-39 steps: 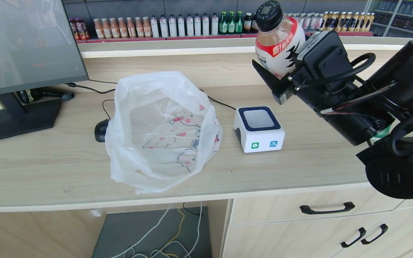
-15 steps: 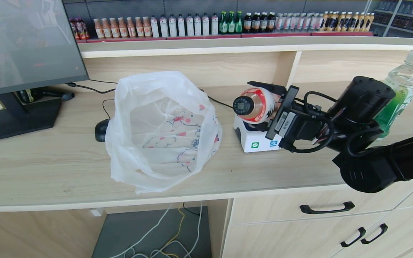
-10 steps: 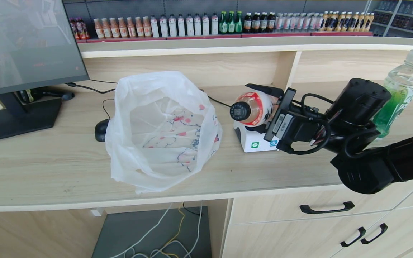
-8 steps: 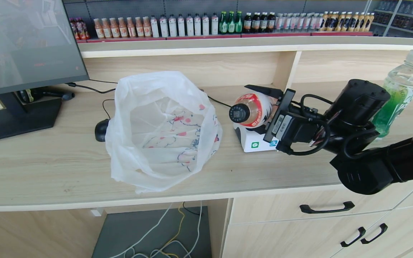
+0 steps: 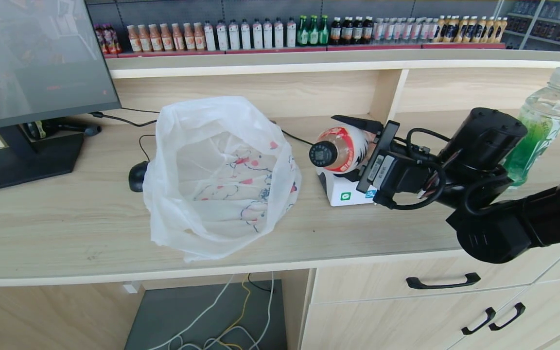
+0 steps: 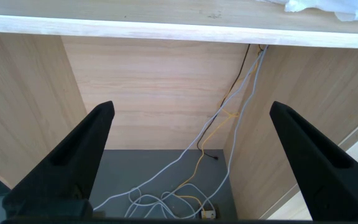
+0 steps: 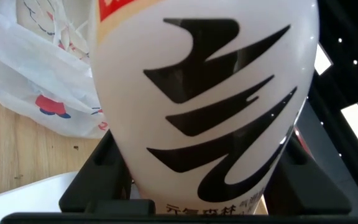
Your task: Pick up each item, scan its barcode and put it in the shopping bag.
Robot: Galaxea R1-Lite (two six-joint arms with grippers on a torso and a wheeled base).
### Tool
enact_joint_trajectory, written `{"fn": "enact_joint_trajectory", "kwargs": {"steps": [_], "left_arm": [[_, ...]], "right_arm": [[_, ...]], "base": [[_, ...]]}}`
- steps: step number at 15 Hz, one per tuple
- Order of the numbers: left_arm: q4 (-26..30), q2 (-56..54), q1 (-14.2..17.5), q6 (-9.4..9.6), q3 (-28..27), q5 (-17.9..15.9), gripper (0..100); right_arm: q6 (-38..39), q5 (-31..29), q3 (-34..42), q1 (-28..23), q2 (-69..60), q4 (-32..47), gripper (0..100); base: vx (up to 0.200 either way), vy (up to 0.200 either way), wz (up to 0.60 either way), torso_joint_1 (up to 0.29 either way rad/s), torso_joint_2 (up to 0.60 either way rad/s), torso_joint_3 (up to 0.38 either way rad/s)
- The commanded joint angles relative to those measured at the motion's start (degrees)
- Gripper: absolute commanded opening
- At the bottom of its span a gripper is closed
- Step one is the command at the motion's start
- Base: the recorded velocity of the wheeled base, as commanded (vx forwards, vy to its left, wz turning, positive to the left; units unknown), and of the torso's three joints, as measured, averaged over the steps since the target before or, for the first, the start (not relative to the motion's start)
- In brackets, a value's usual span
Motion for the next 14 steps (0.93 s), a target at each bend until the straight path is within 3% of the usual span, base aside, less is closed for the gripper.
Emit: {"fn": "enact_joint_trajectory", "kwargs": {"steps": [1,11,14], "left_arm": [[0.0,0.0,0.0,-0.01,0.0,0.0,100],[0.0,0.0,0.0,-0.01,0.0,0.0,100],[0.0,0.0,0.0,-0.01,0.0,0.0,100]], "right_arm": [[0.0,0.0,-0.1,0.1,-0.1,-0.1,0],[0.9,-0.3,-0.1,0.1,-0.3,-0.3,0],[3.0,-2.9,-0.2,0.2,-1.4,-0.3,0]], "base": [[0.000,0.000,0.00,0.000,0.00,0.000],[0.000,0.000,0.00,0.000,0.00,0.000],[0.000,0.000,0.00,0.000,0.00,0.000]]}}
